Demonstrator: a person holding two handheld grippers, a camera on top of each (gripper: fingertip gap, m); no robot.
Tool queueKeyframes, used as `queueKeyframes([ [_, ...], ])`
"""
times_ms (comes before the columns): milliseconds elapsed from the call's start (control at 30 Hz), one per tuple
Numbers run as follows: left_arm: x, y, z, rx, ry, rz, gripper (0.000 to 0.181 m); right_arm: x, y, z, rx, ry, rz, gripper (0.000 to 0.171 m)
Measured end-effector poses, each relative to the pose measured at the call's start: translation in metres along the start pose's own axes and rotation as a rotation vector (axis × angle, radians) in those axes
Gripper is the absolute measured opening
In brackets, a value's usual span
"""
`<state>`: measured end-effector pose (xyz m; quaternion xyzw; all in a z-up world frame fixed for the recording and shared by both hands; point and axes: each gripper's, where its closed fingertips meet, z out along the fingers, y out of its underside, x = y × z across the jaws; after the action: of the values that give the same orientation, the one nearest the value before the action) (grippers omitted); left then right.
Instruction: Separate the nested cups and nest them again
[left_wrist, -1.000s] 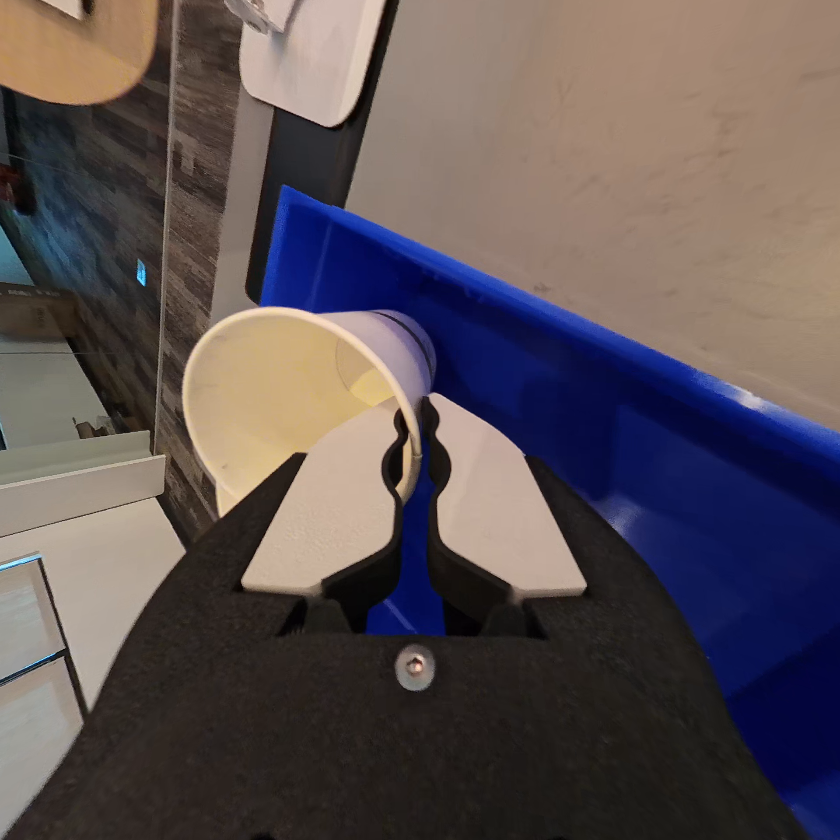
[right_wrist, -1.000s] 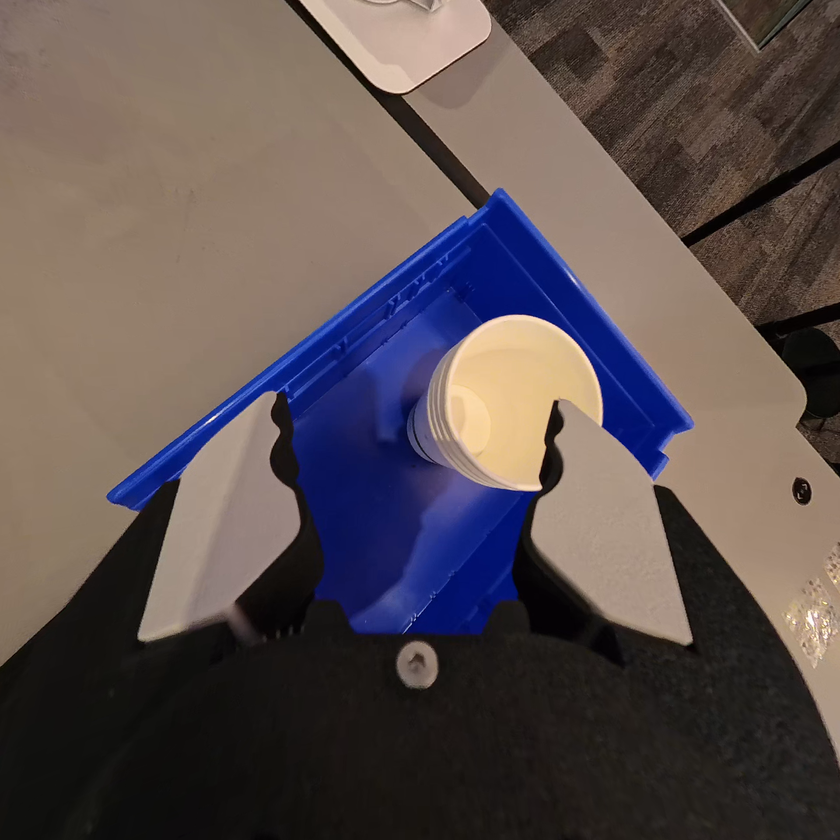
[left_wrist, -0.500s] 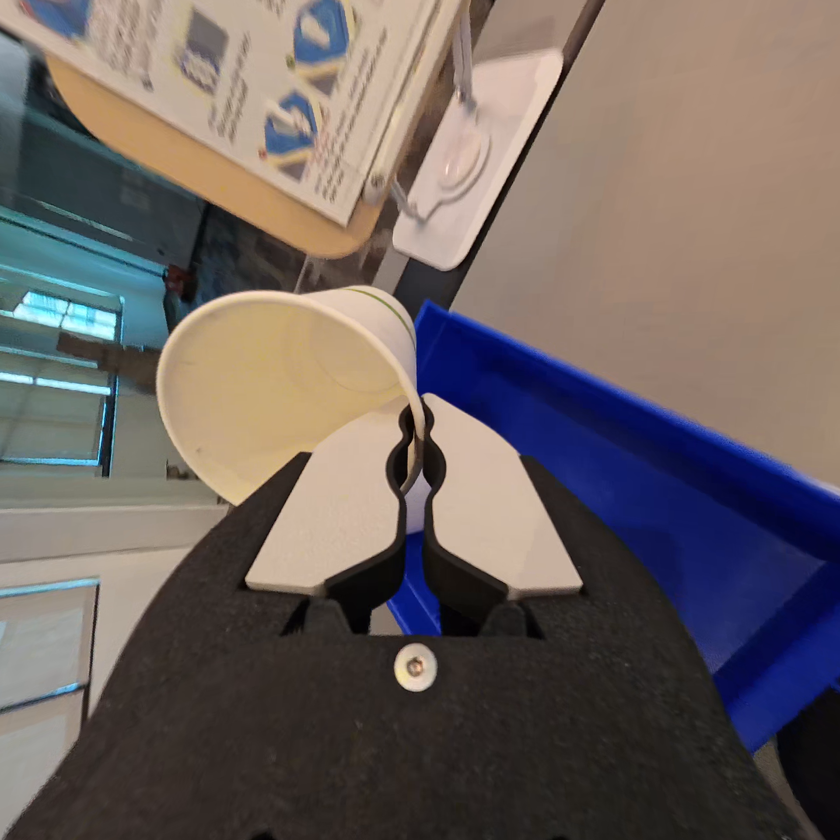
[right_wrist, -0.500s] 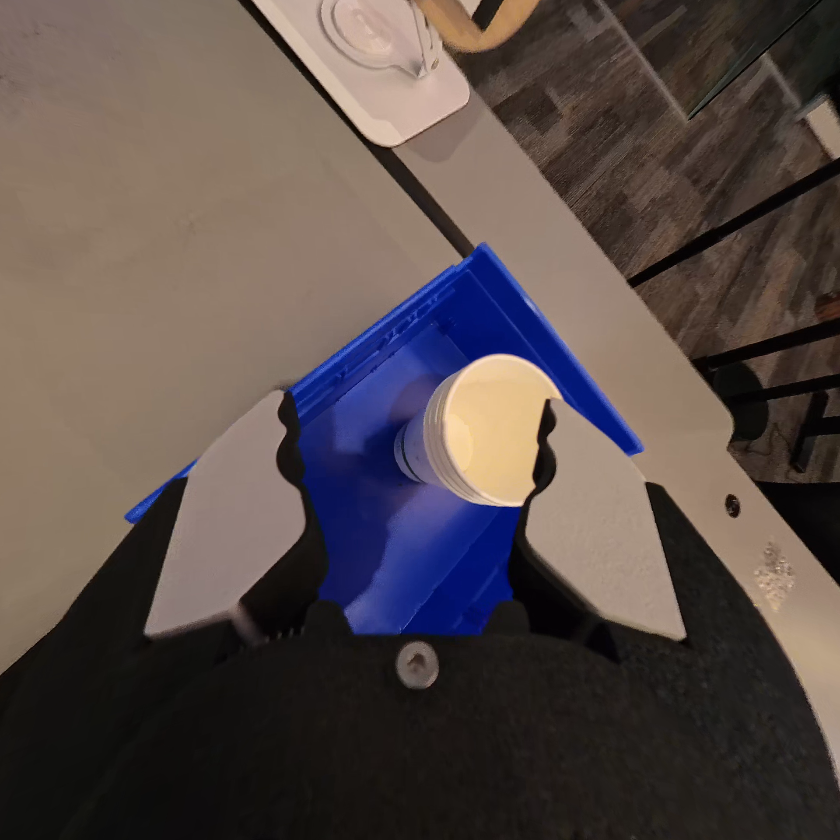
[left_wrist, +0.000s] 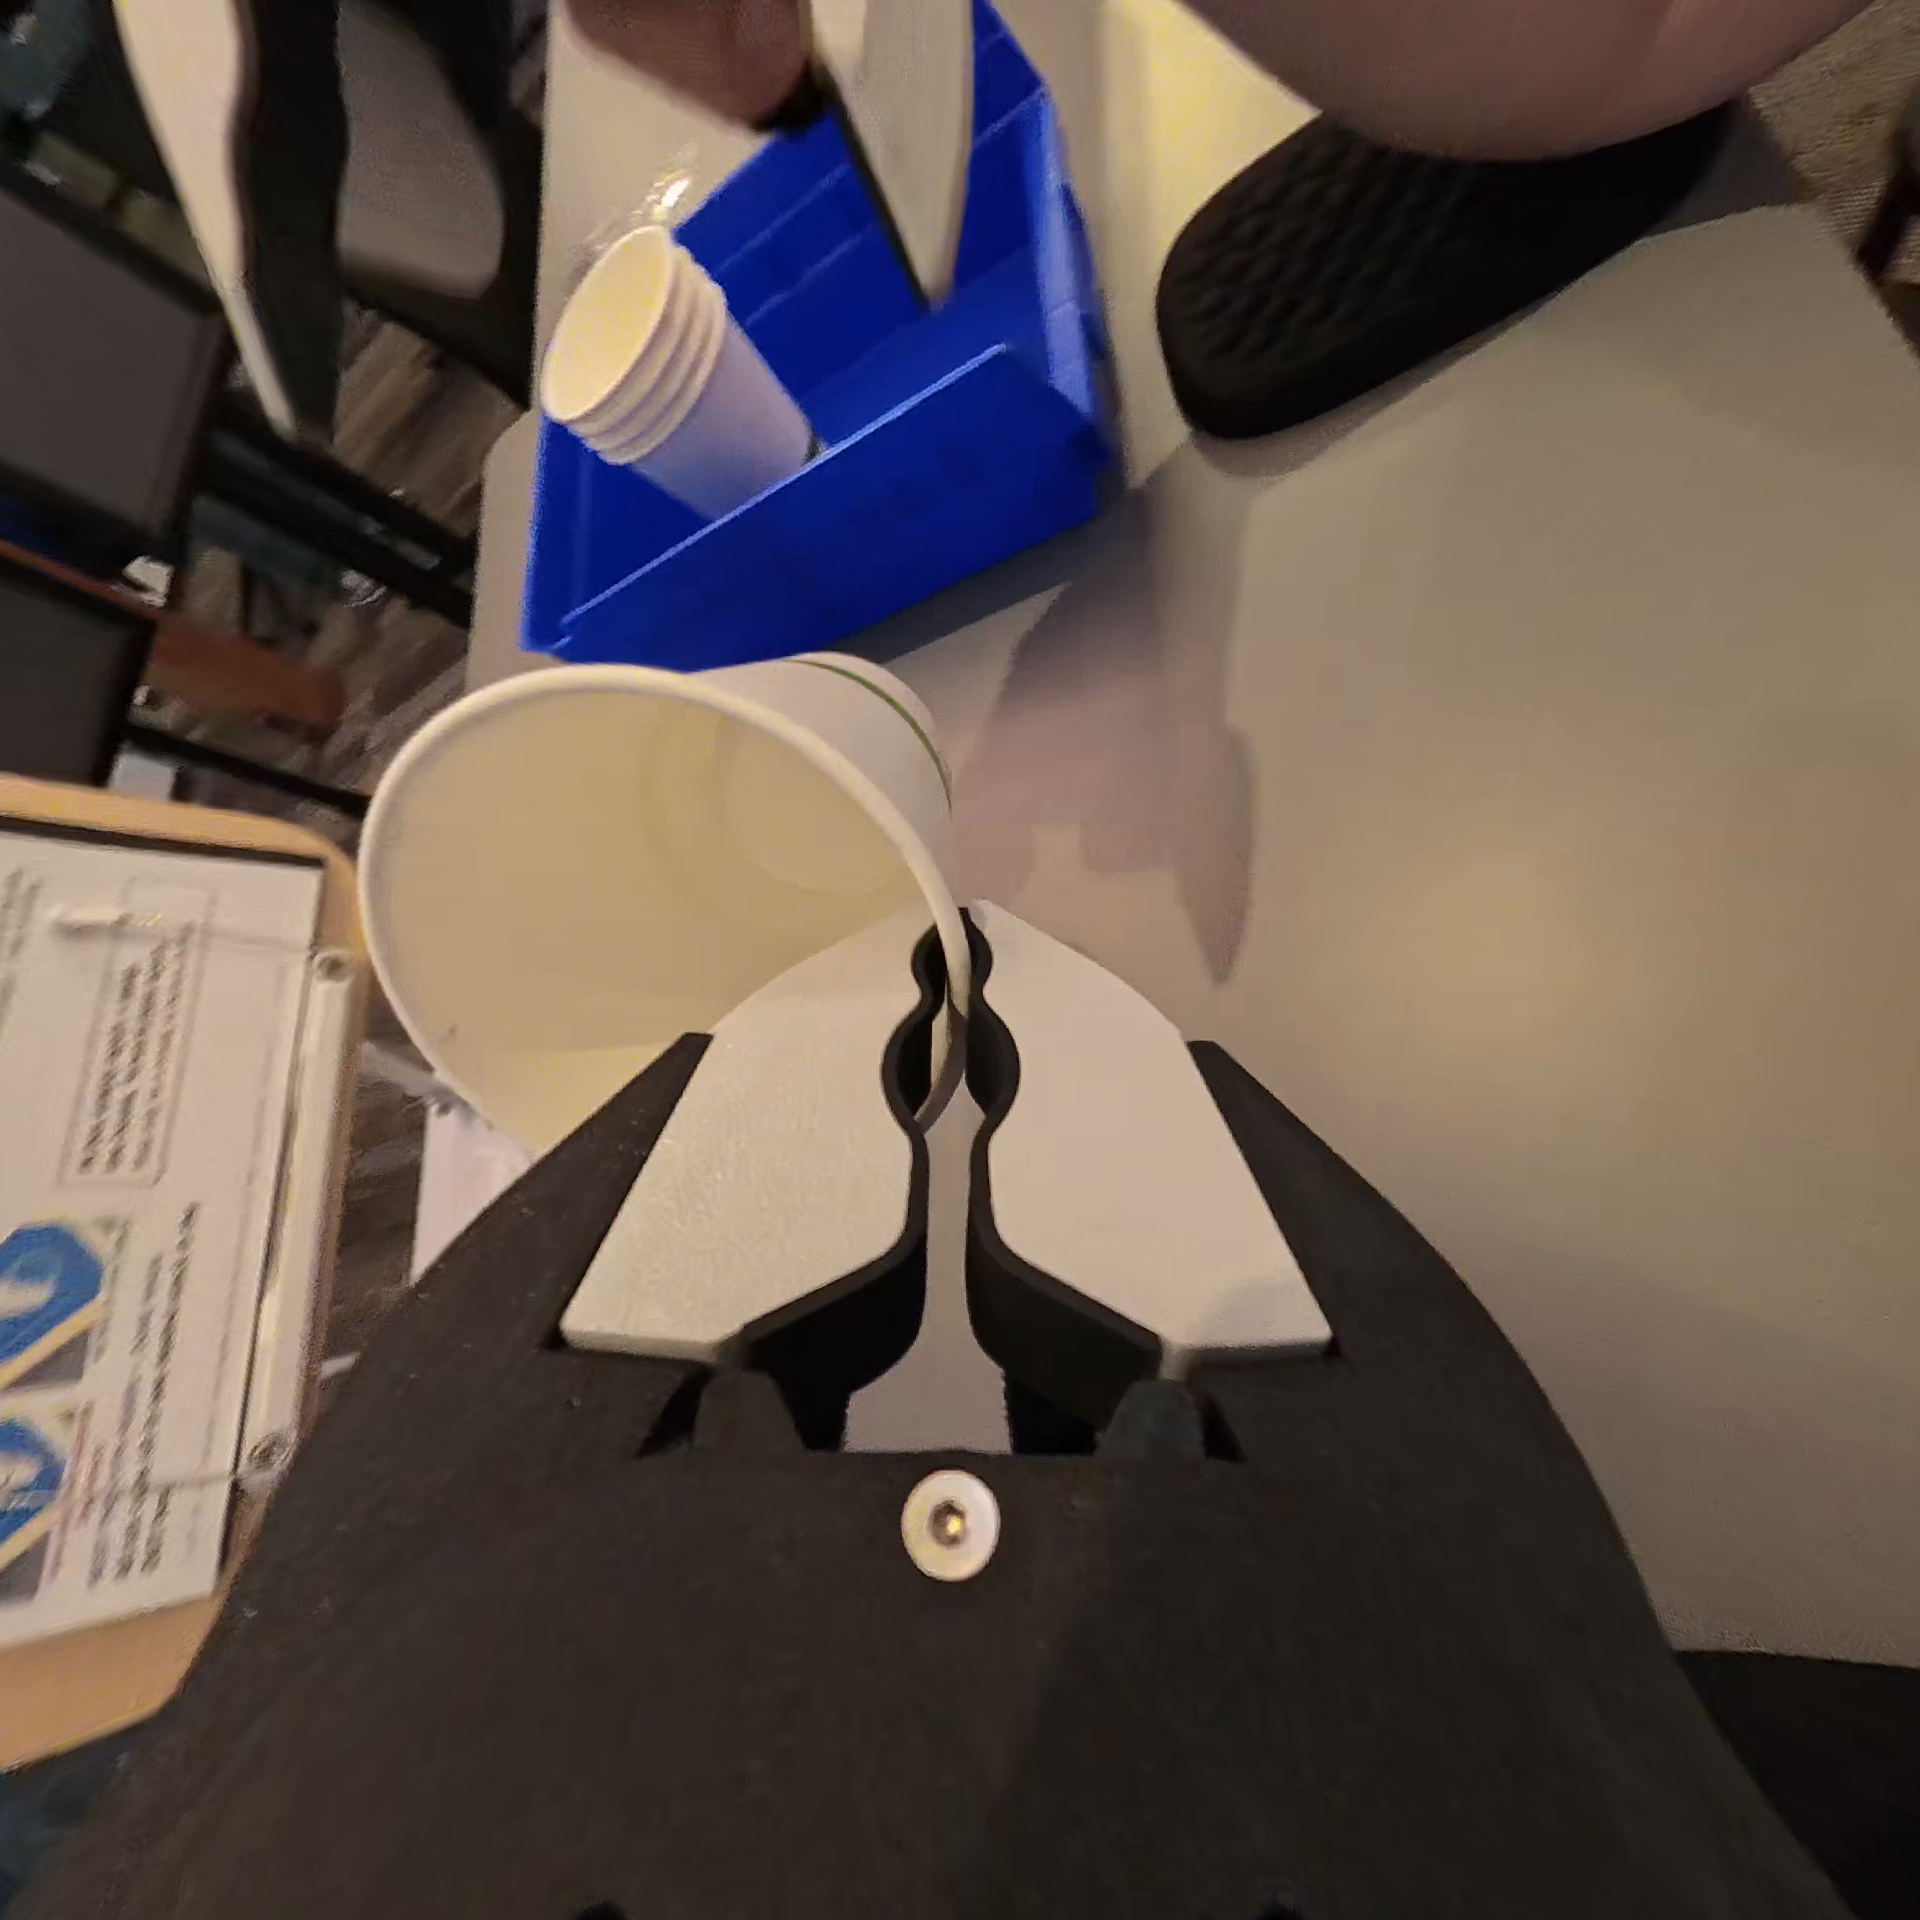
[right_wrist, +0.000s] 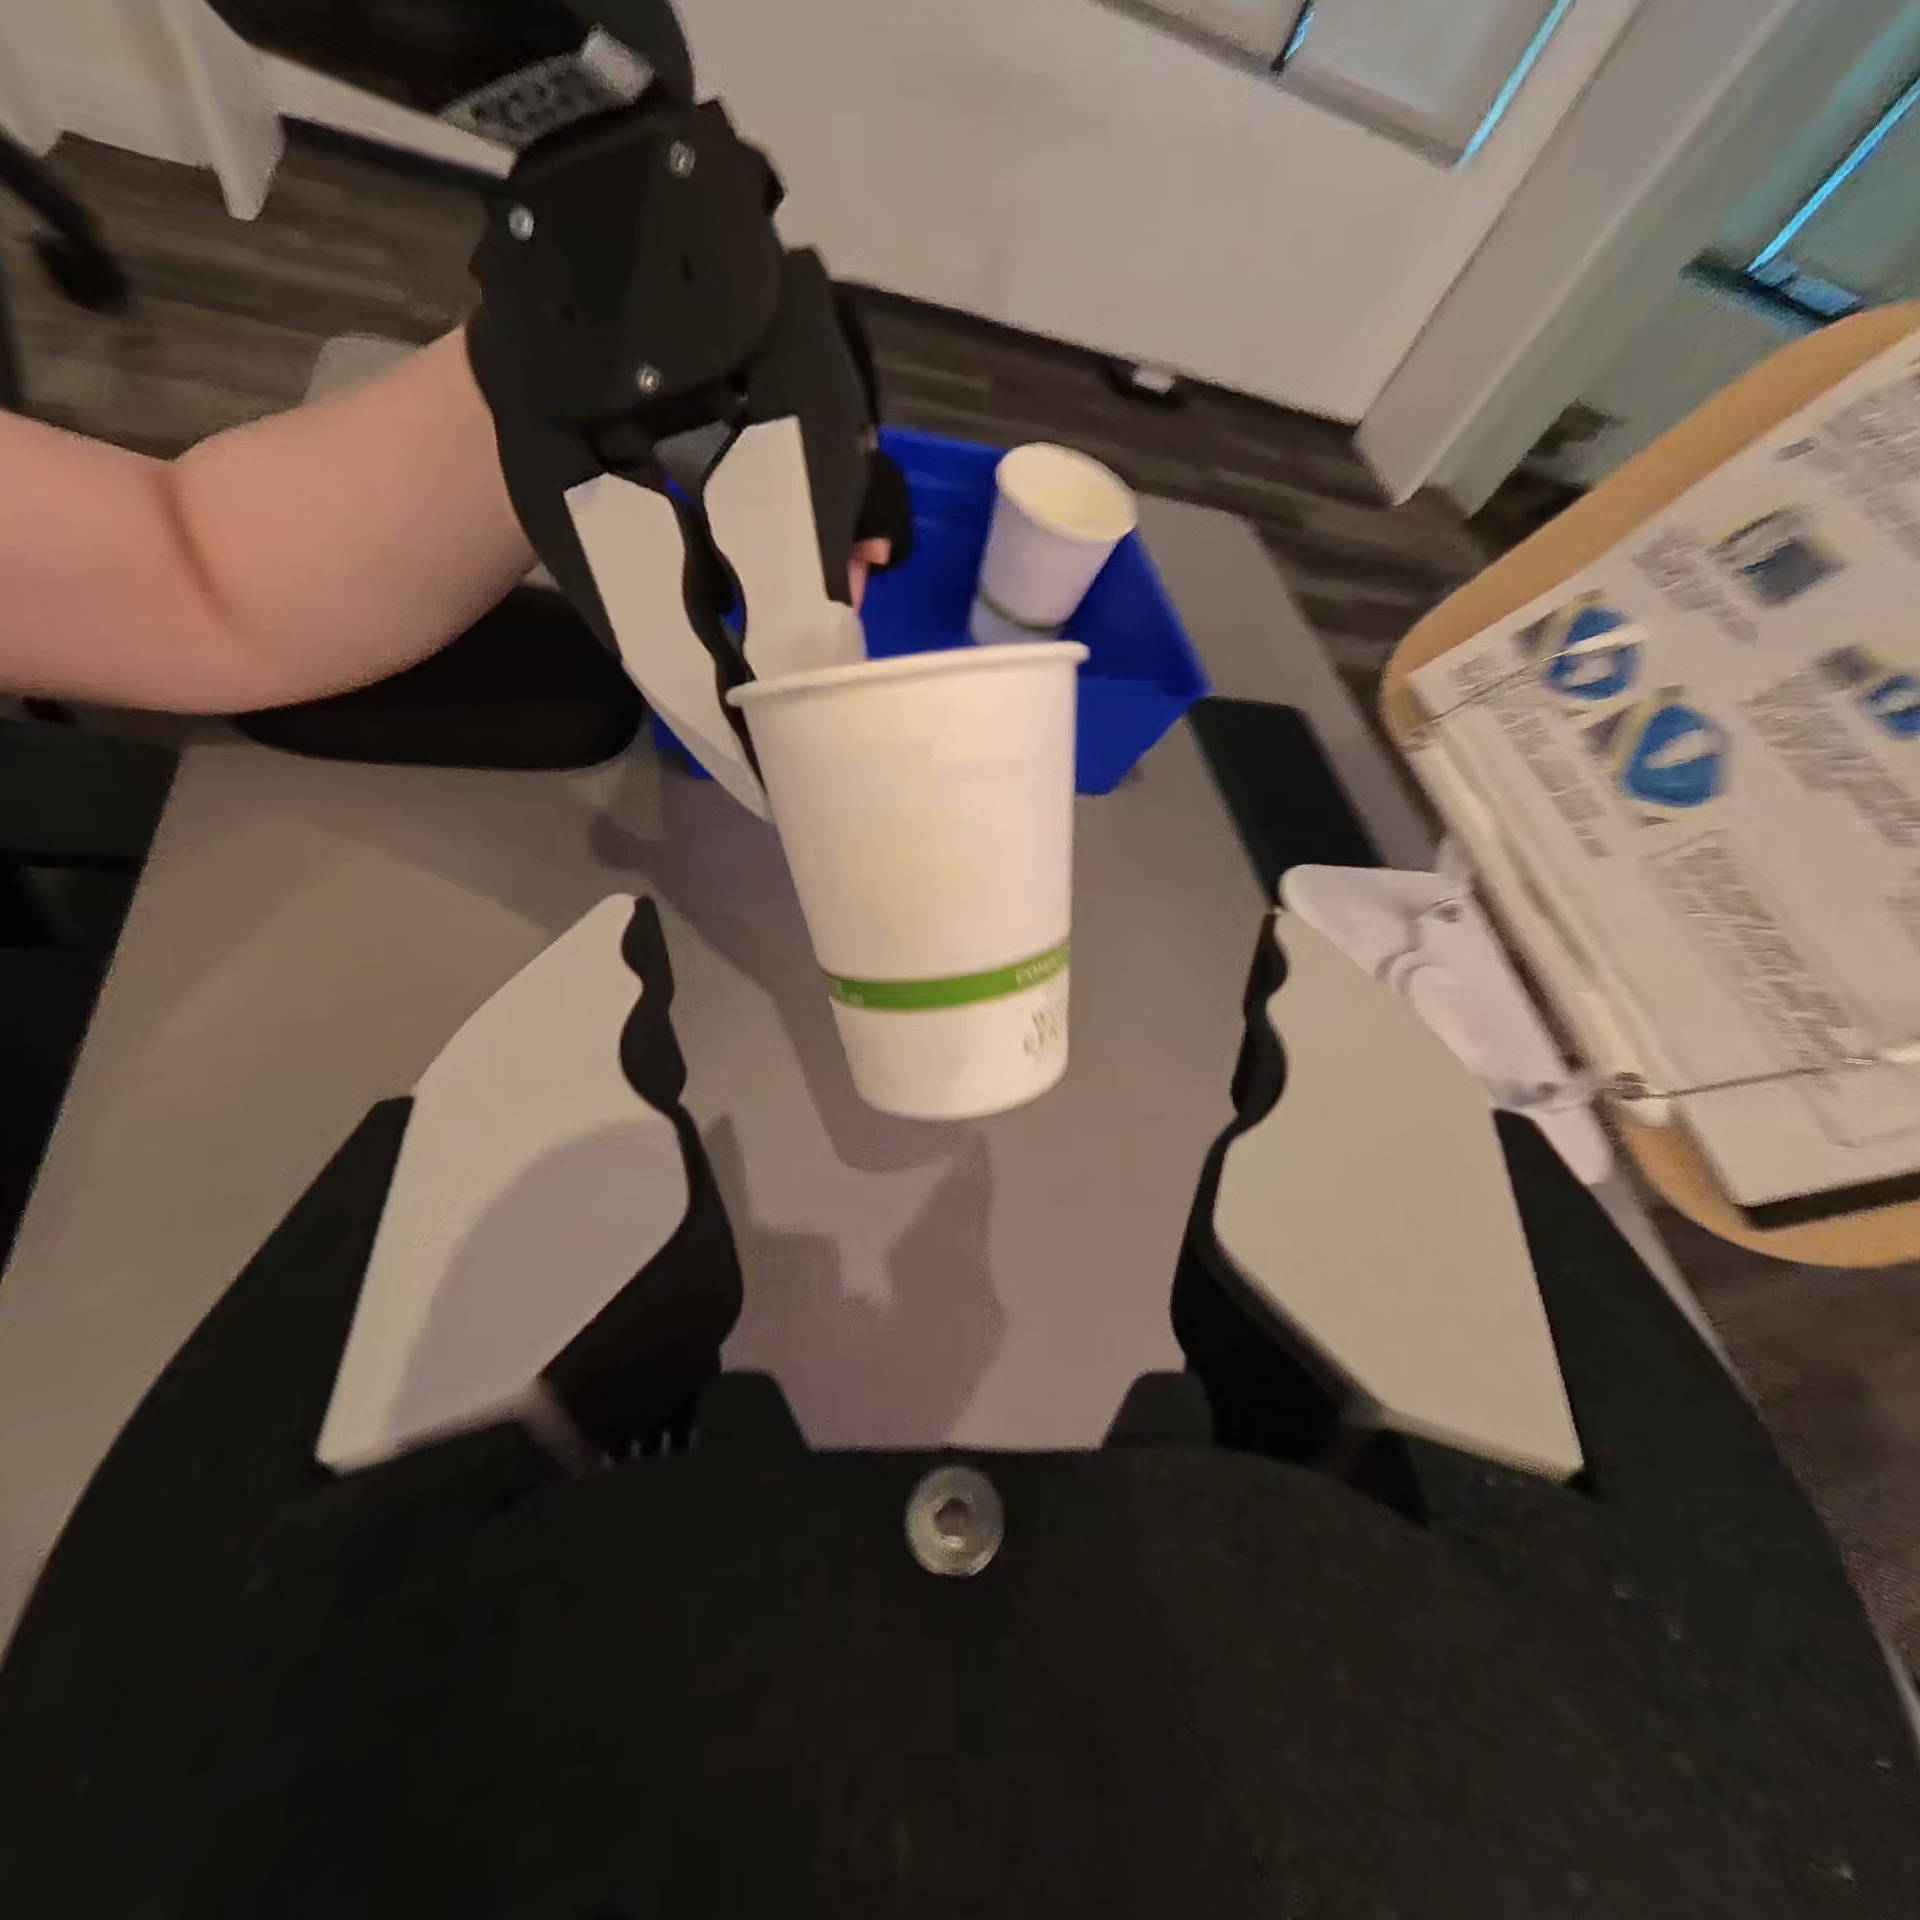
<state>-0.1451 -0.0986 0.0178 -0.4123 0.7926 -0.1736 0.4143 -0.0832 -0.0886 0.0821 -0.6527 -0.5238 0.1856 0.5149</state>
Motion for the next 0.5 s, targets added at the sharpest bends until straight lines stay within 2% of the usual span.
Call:
queueKeyframes([
  [200,0.015,-0.003,0.020,-0.038,0.064,0.038,0.000,-0.023,0.024,0.045,-0.115,-0.144,0.020,0.105],
  [500,0.021,0.000,0.025,-0.059,0.090,0.041,0.000,-0.036,0.043,0.063,-0.193,-0.228,0.032,0.100],
])
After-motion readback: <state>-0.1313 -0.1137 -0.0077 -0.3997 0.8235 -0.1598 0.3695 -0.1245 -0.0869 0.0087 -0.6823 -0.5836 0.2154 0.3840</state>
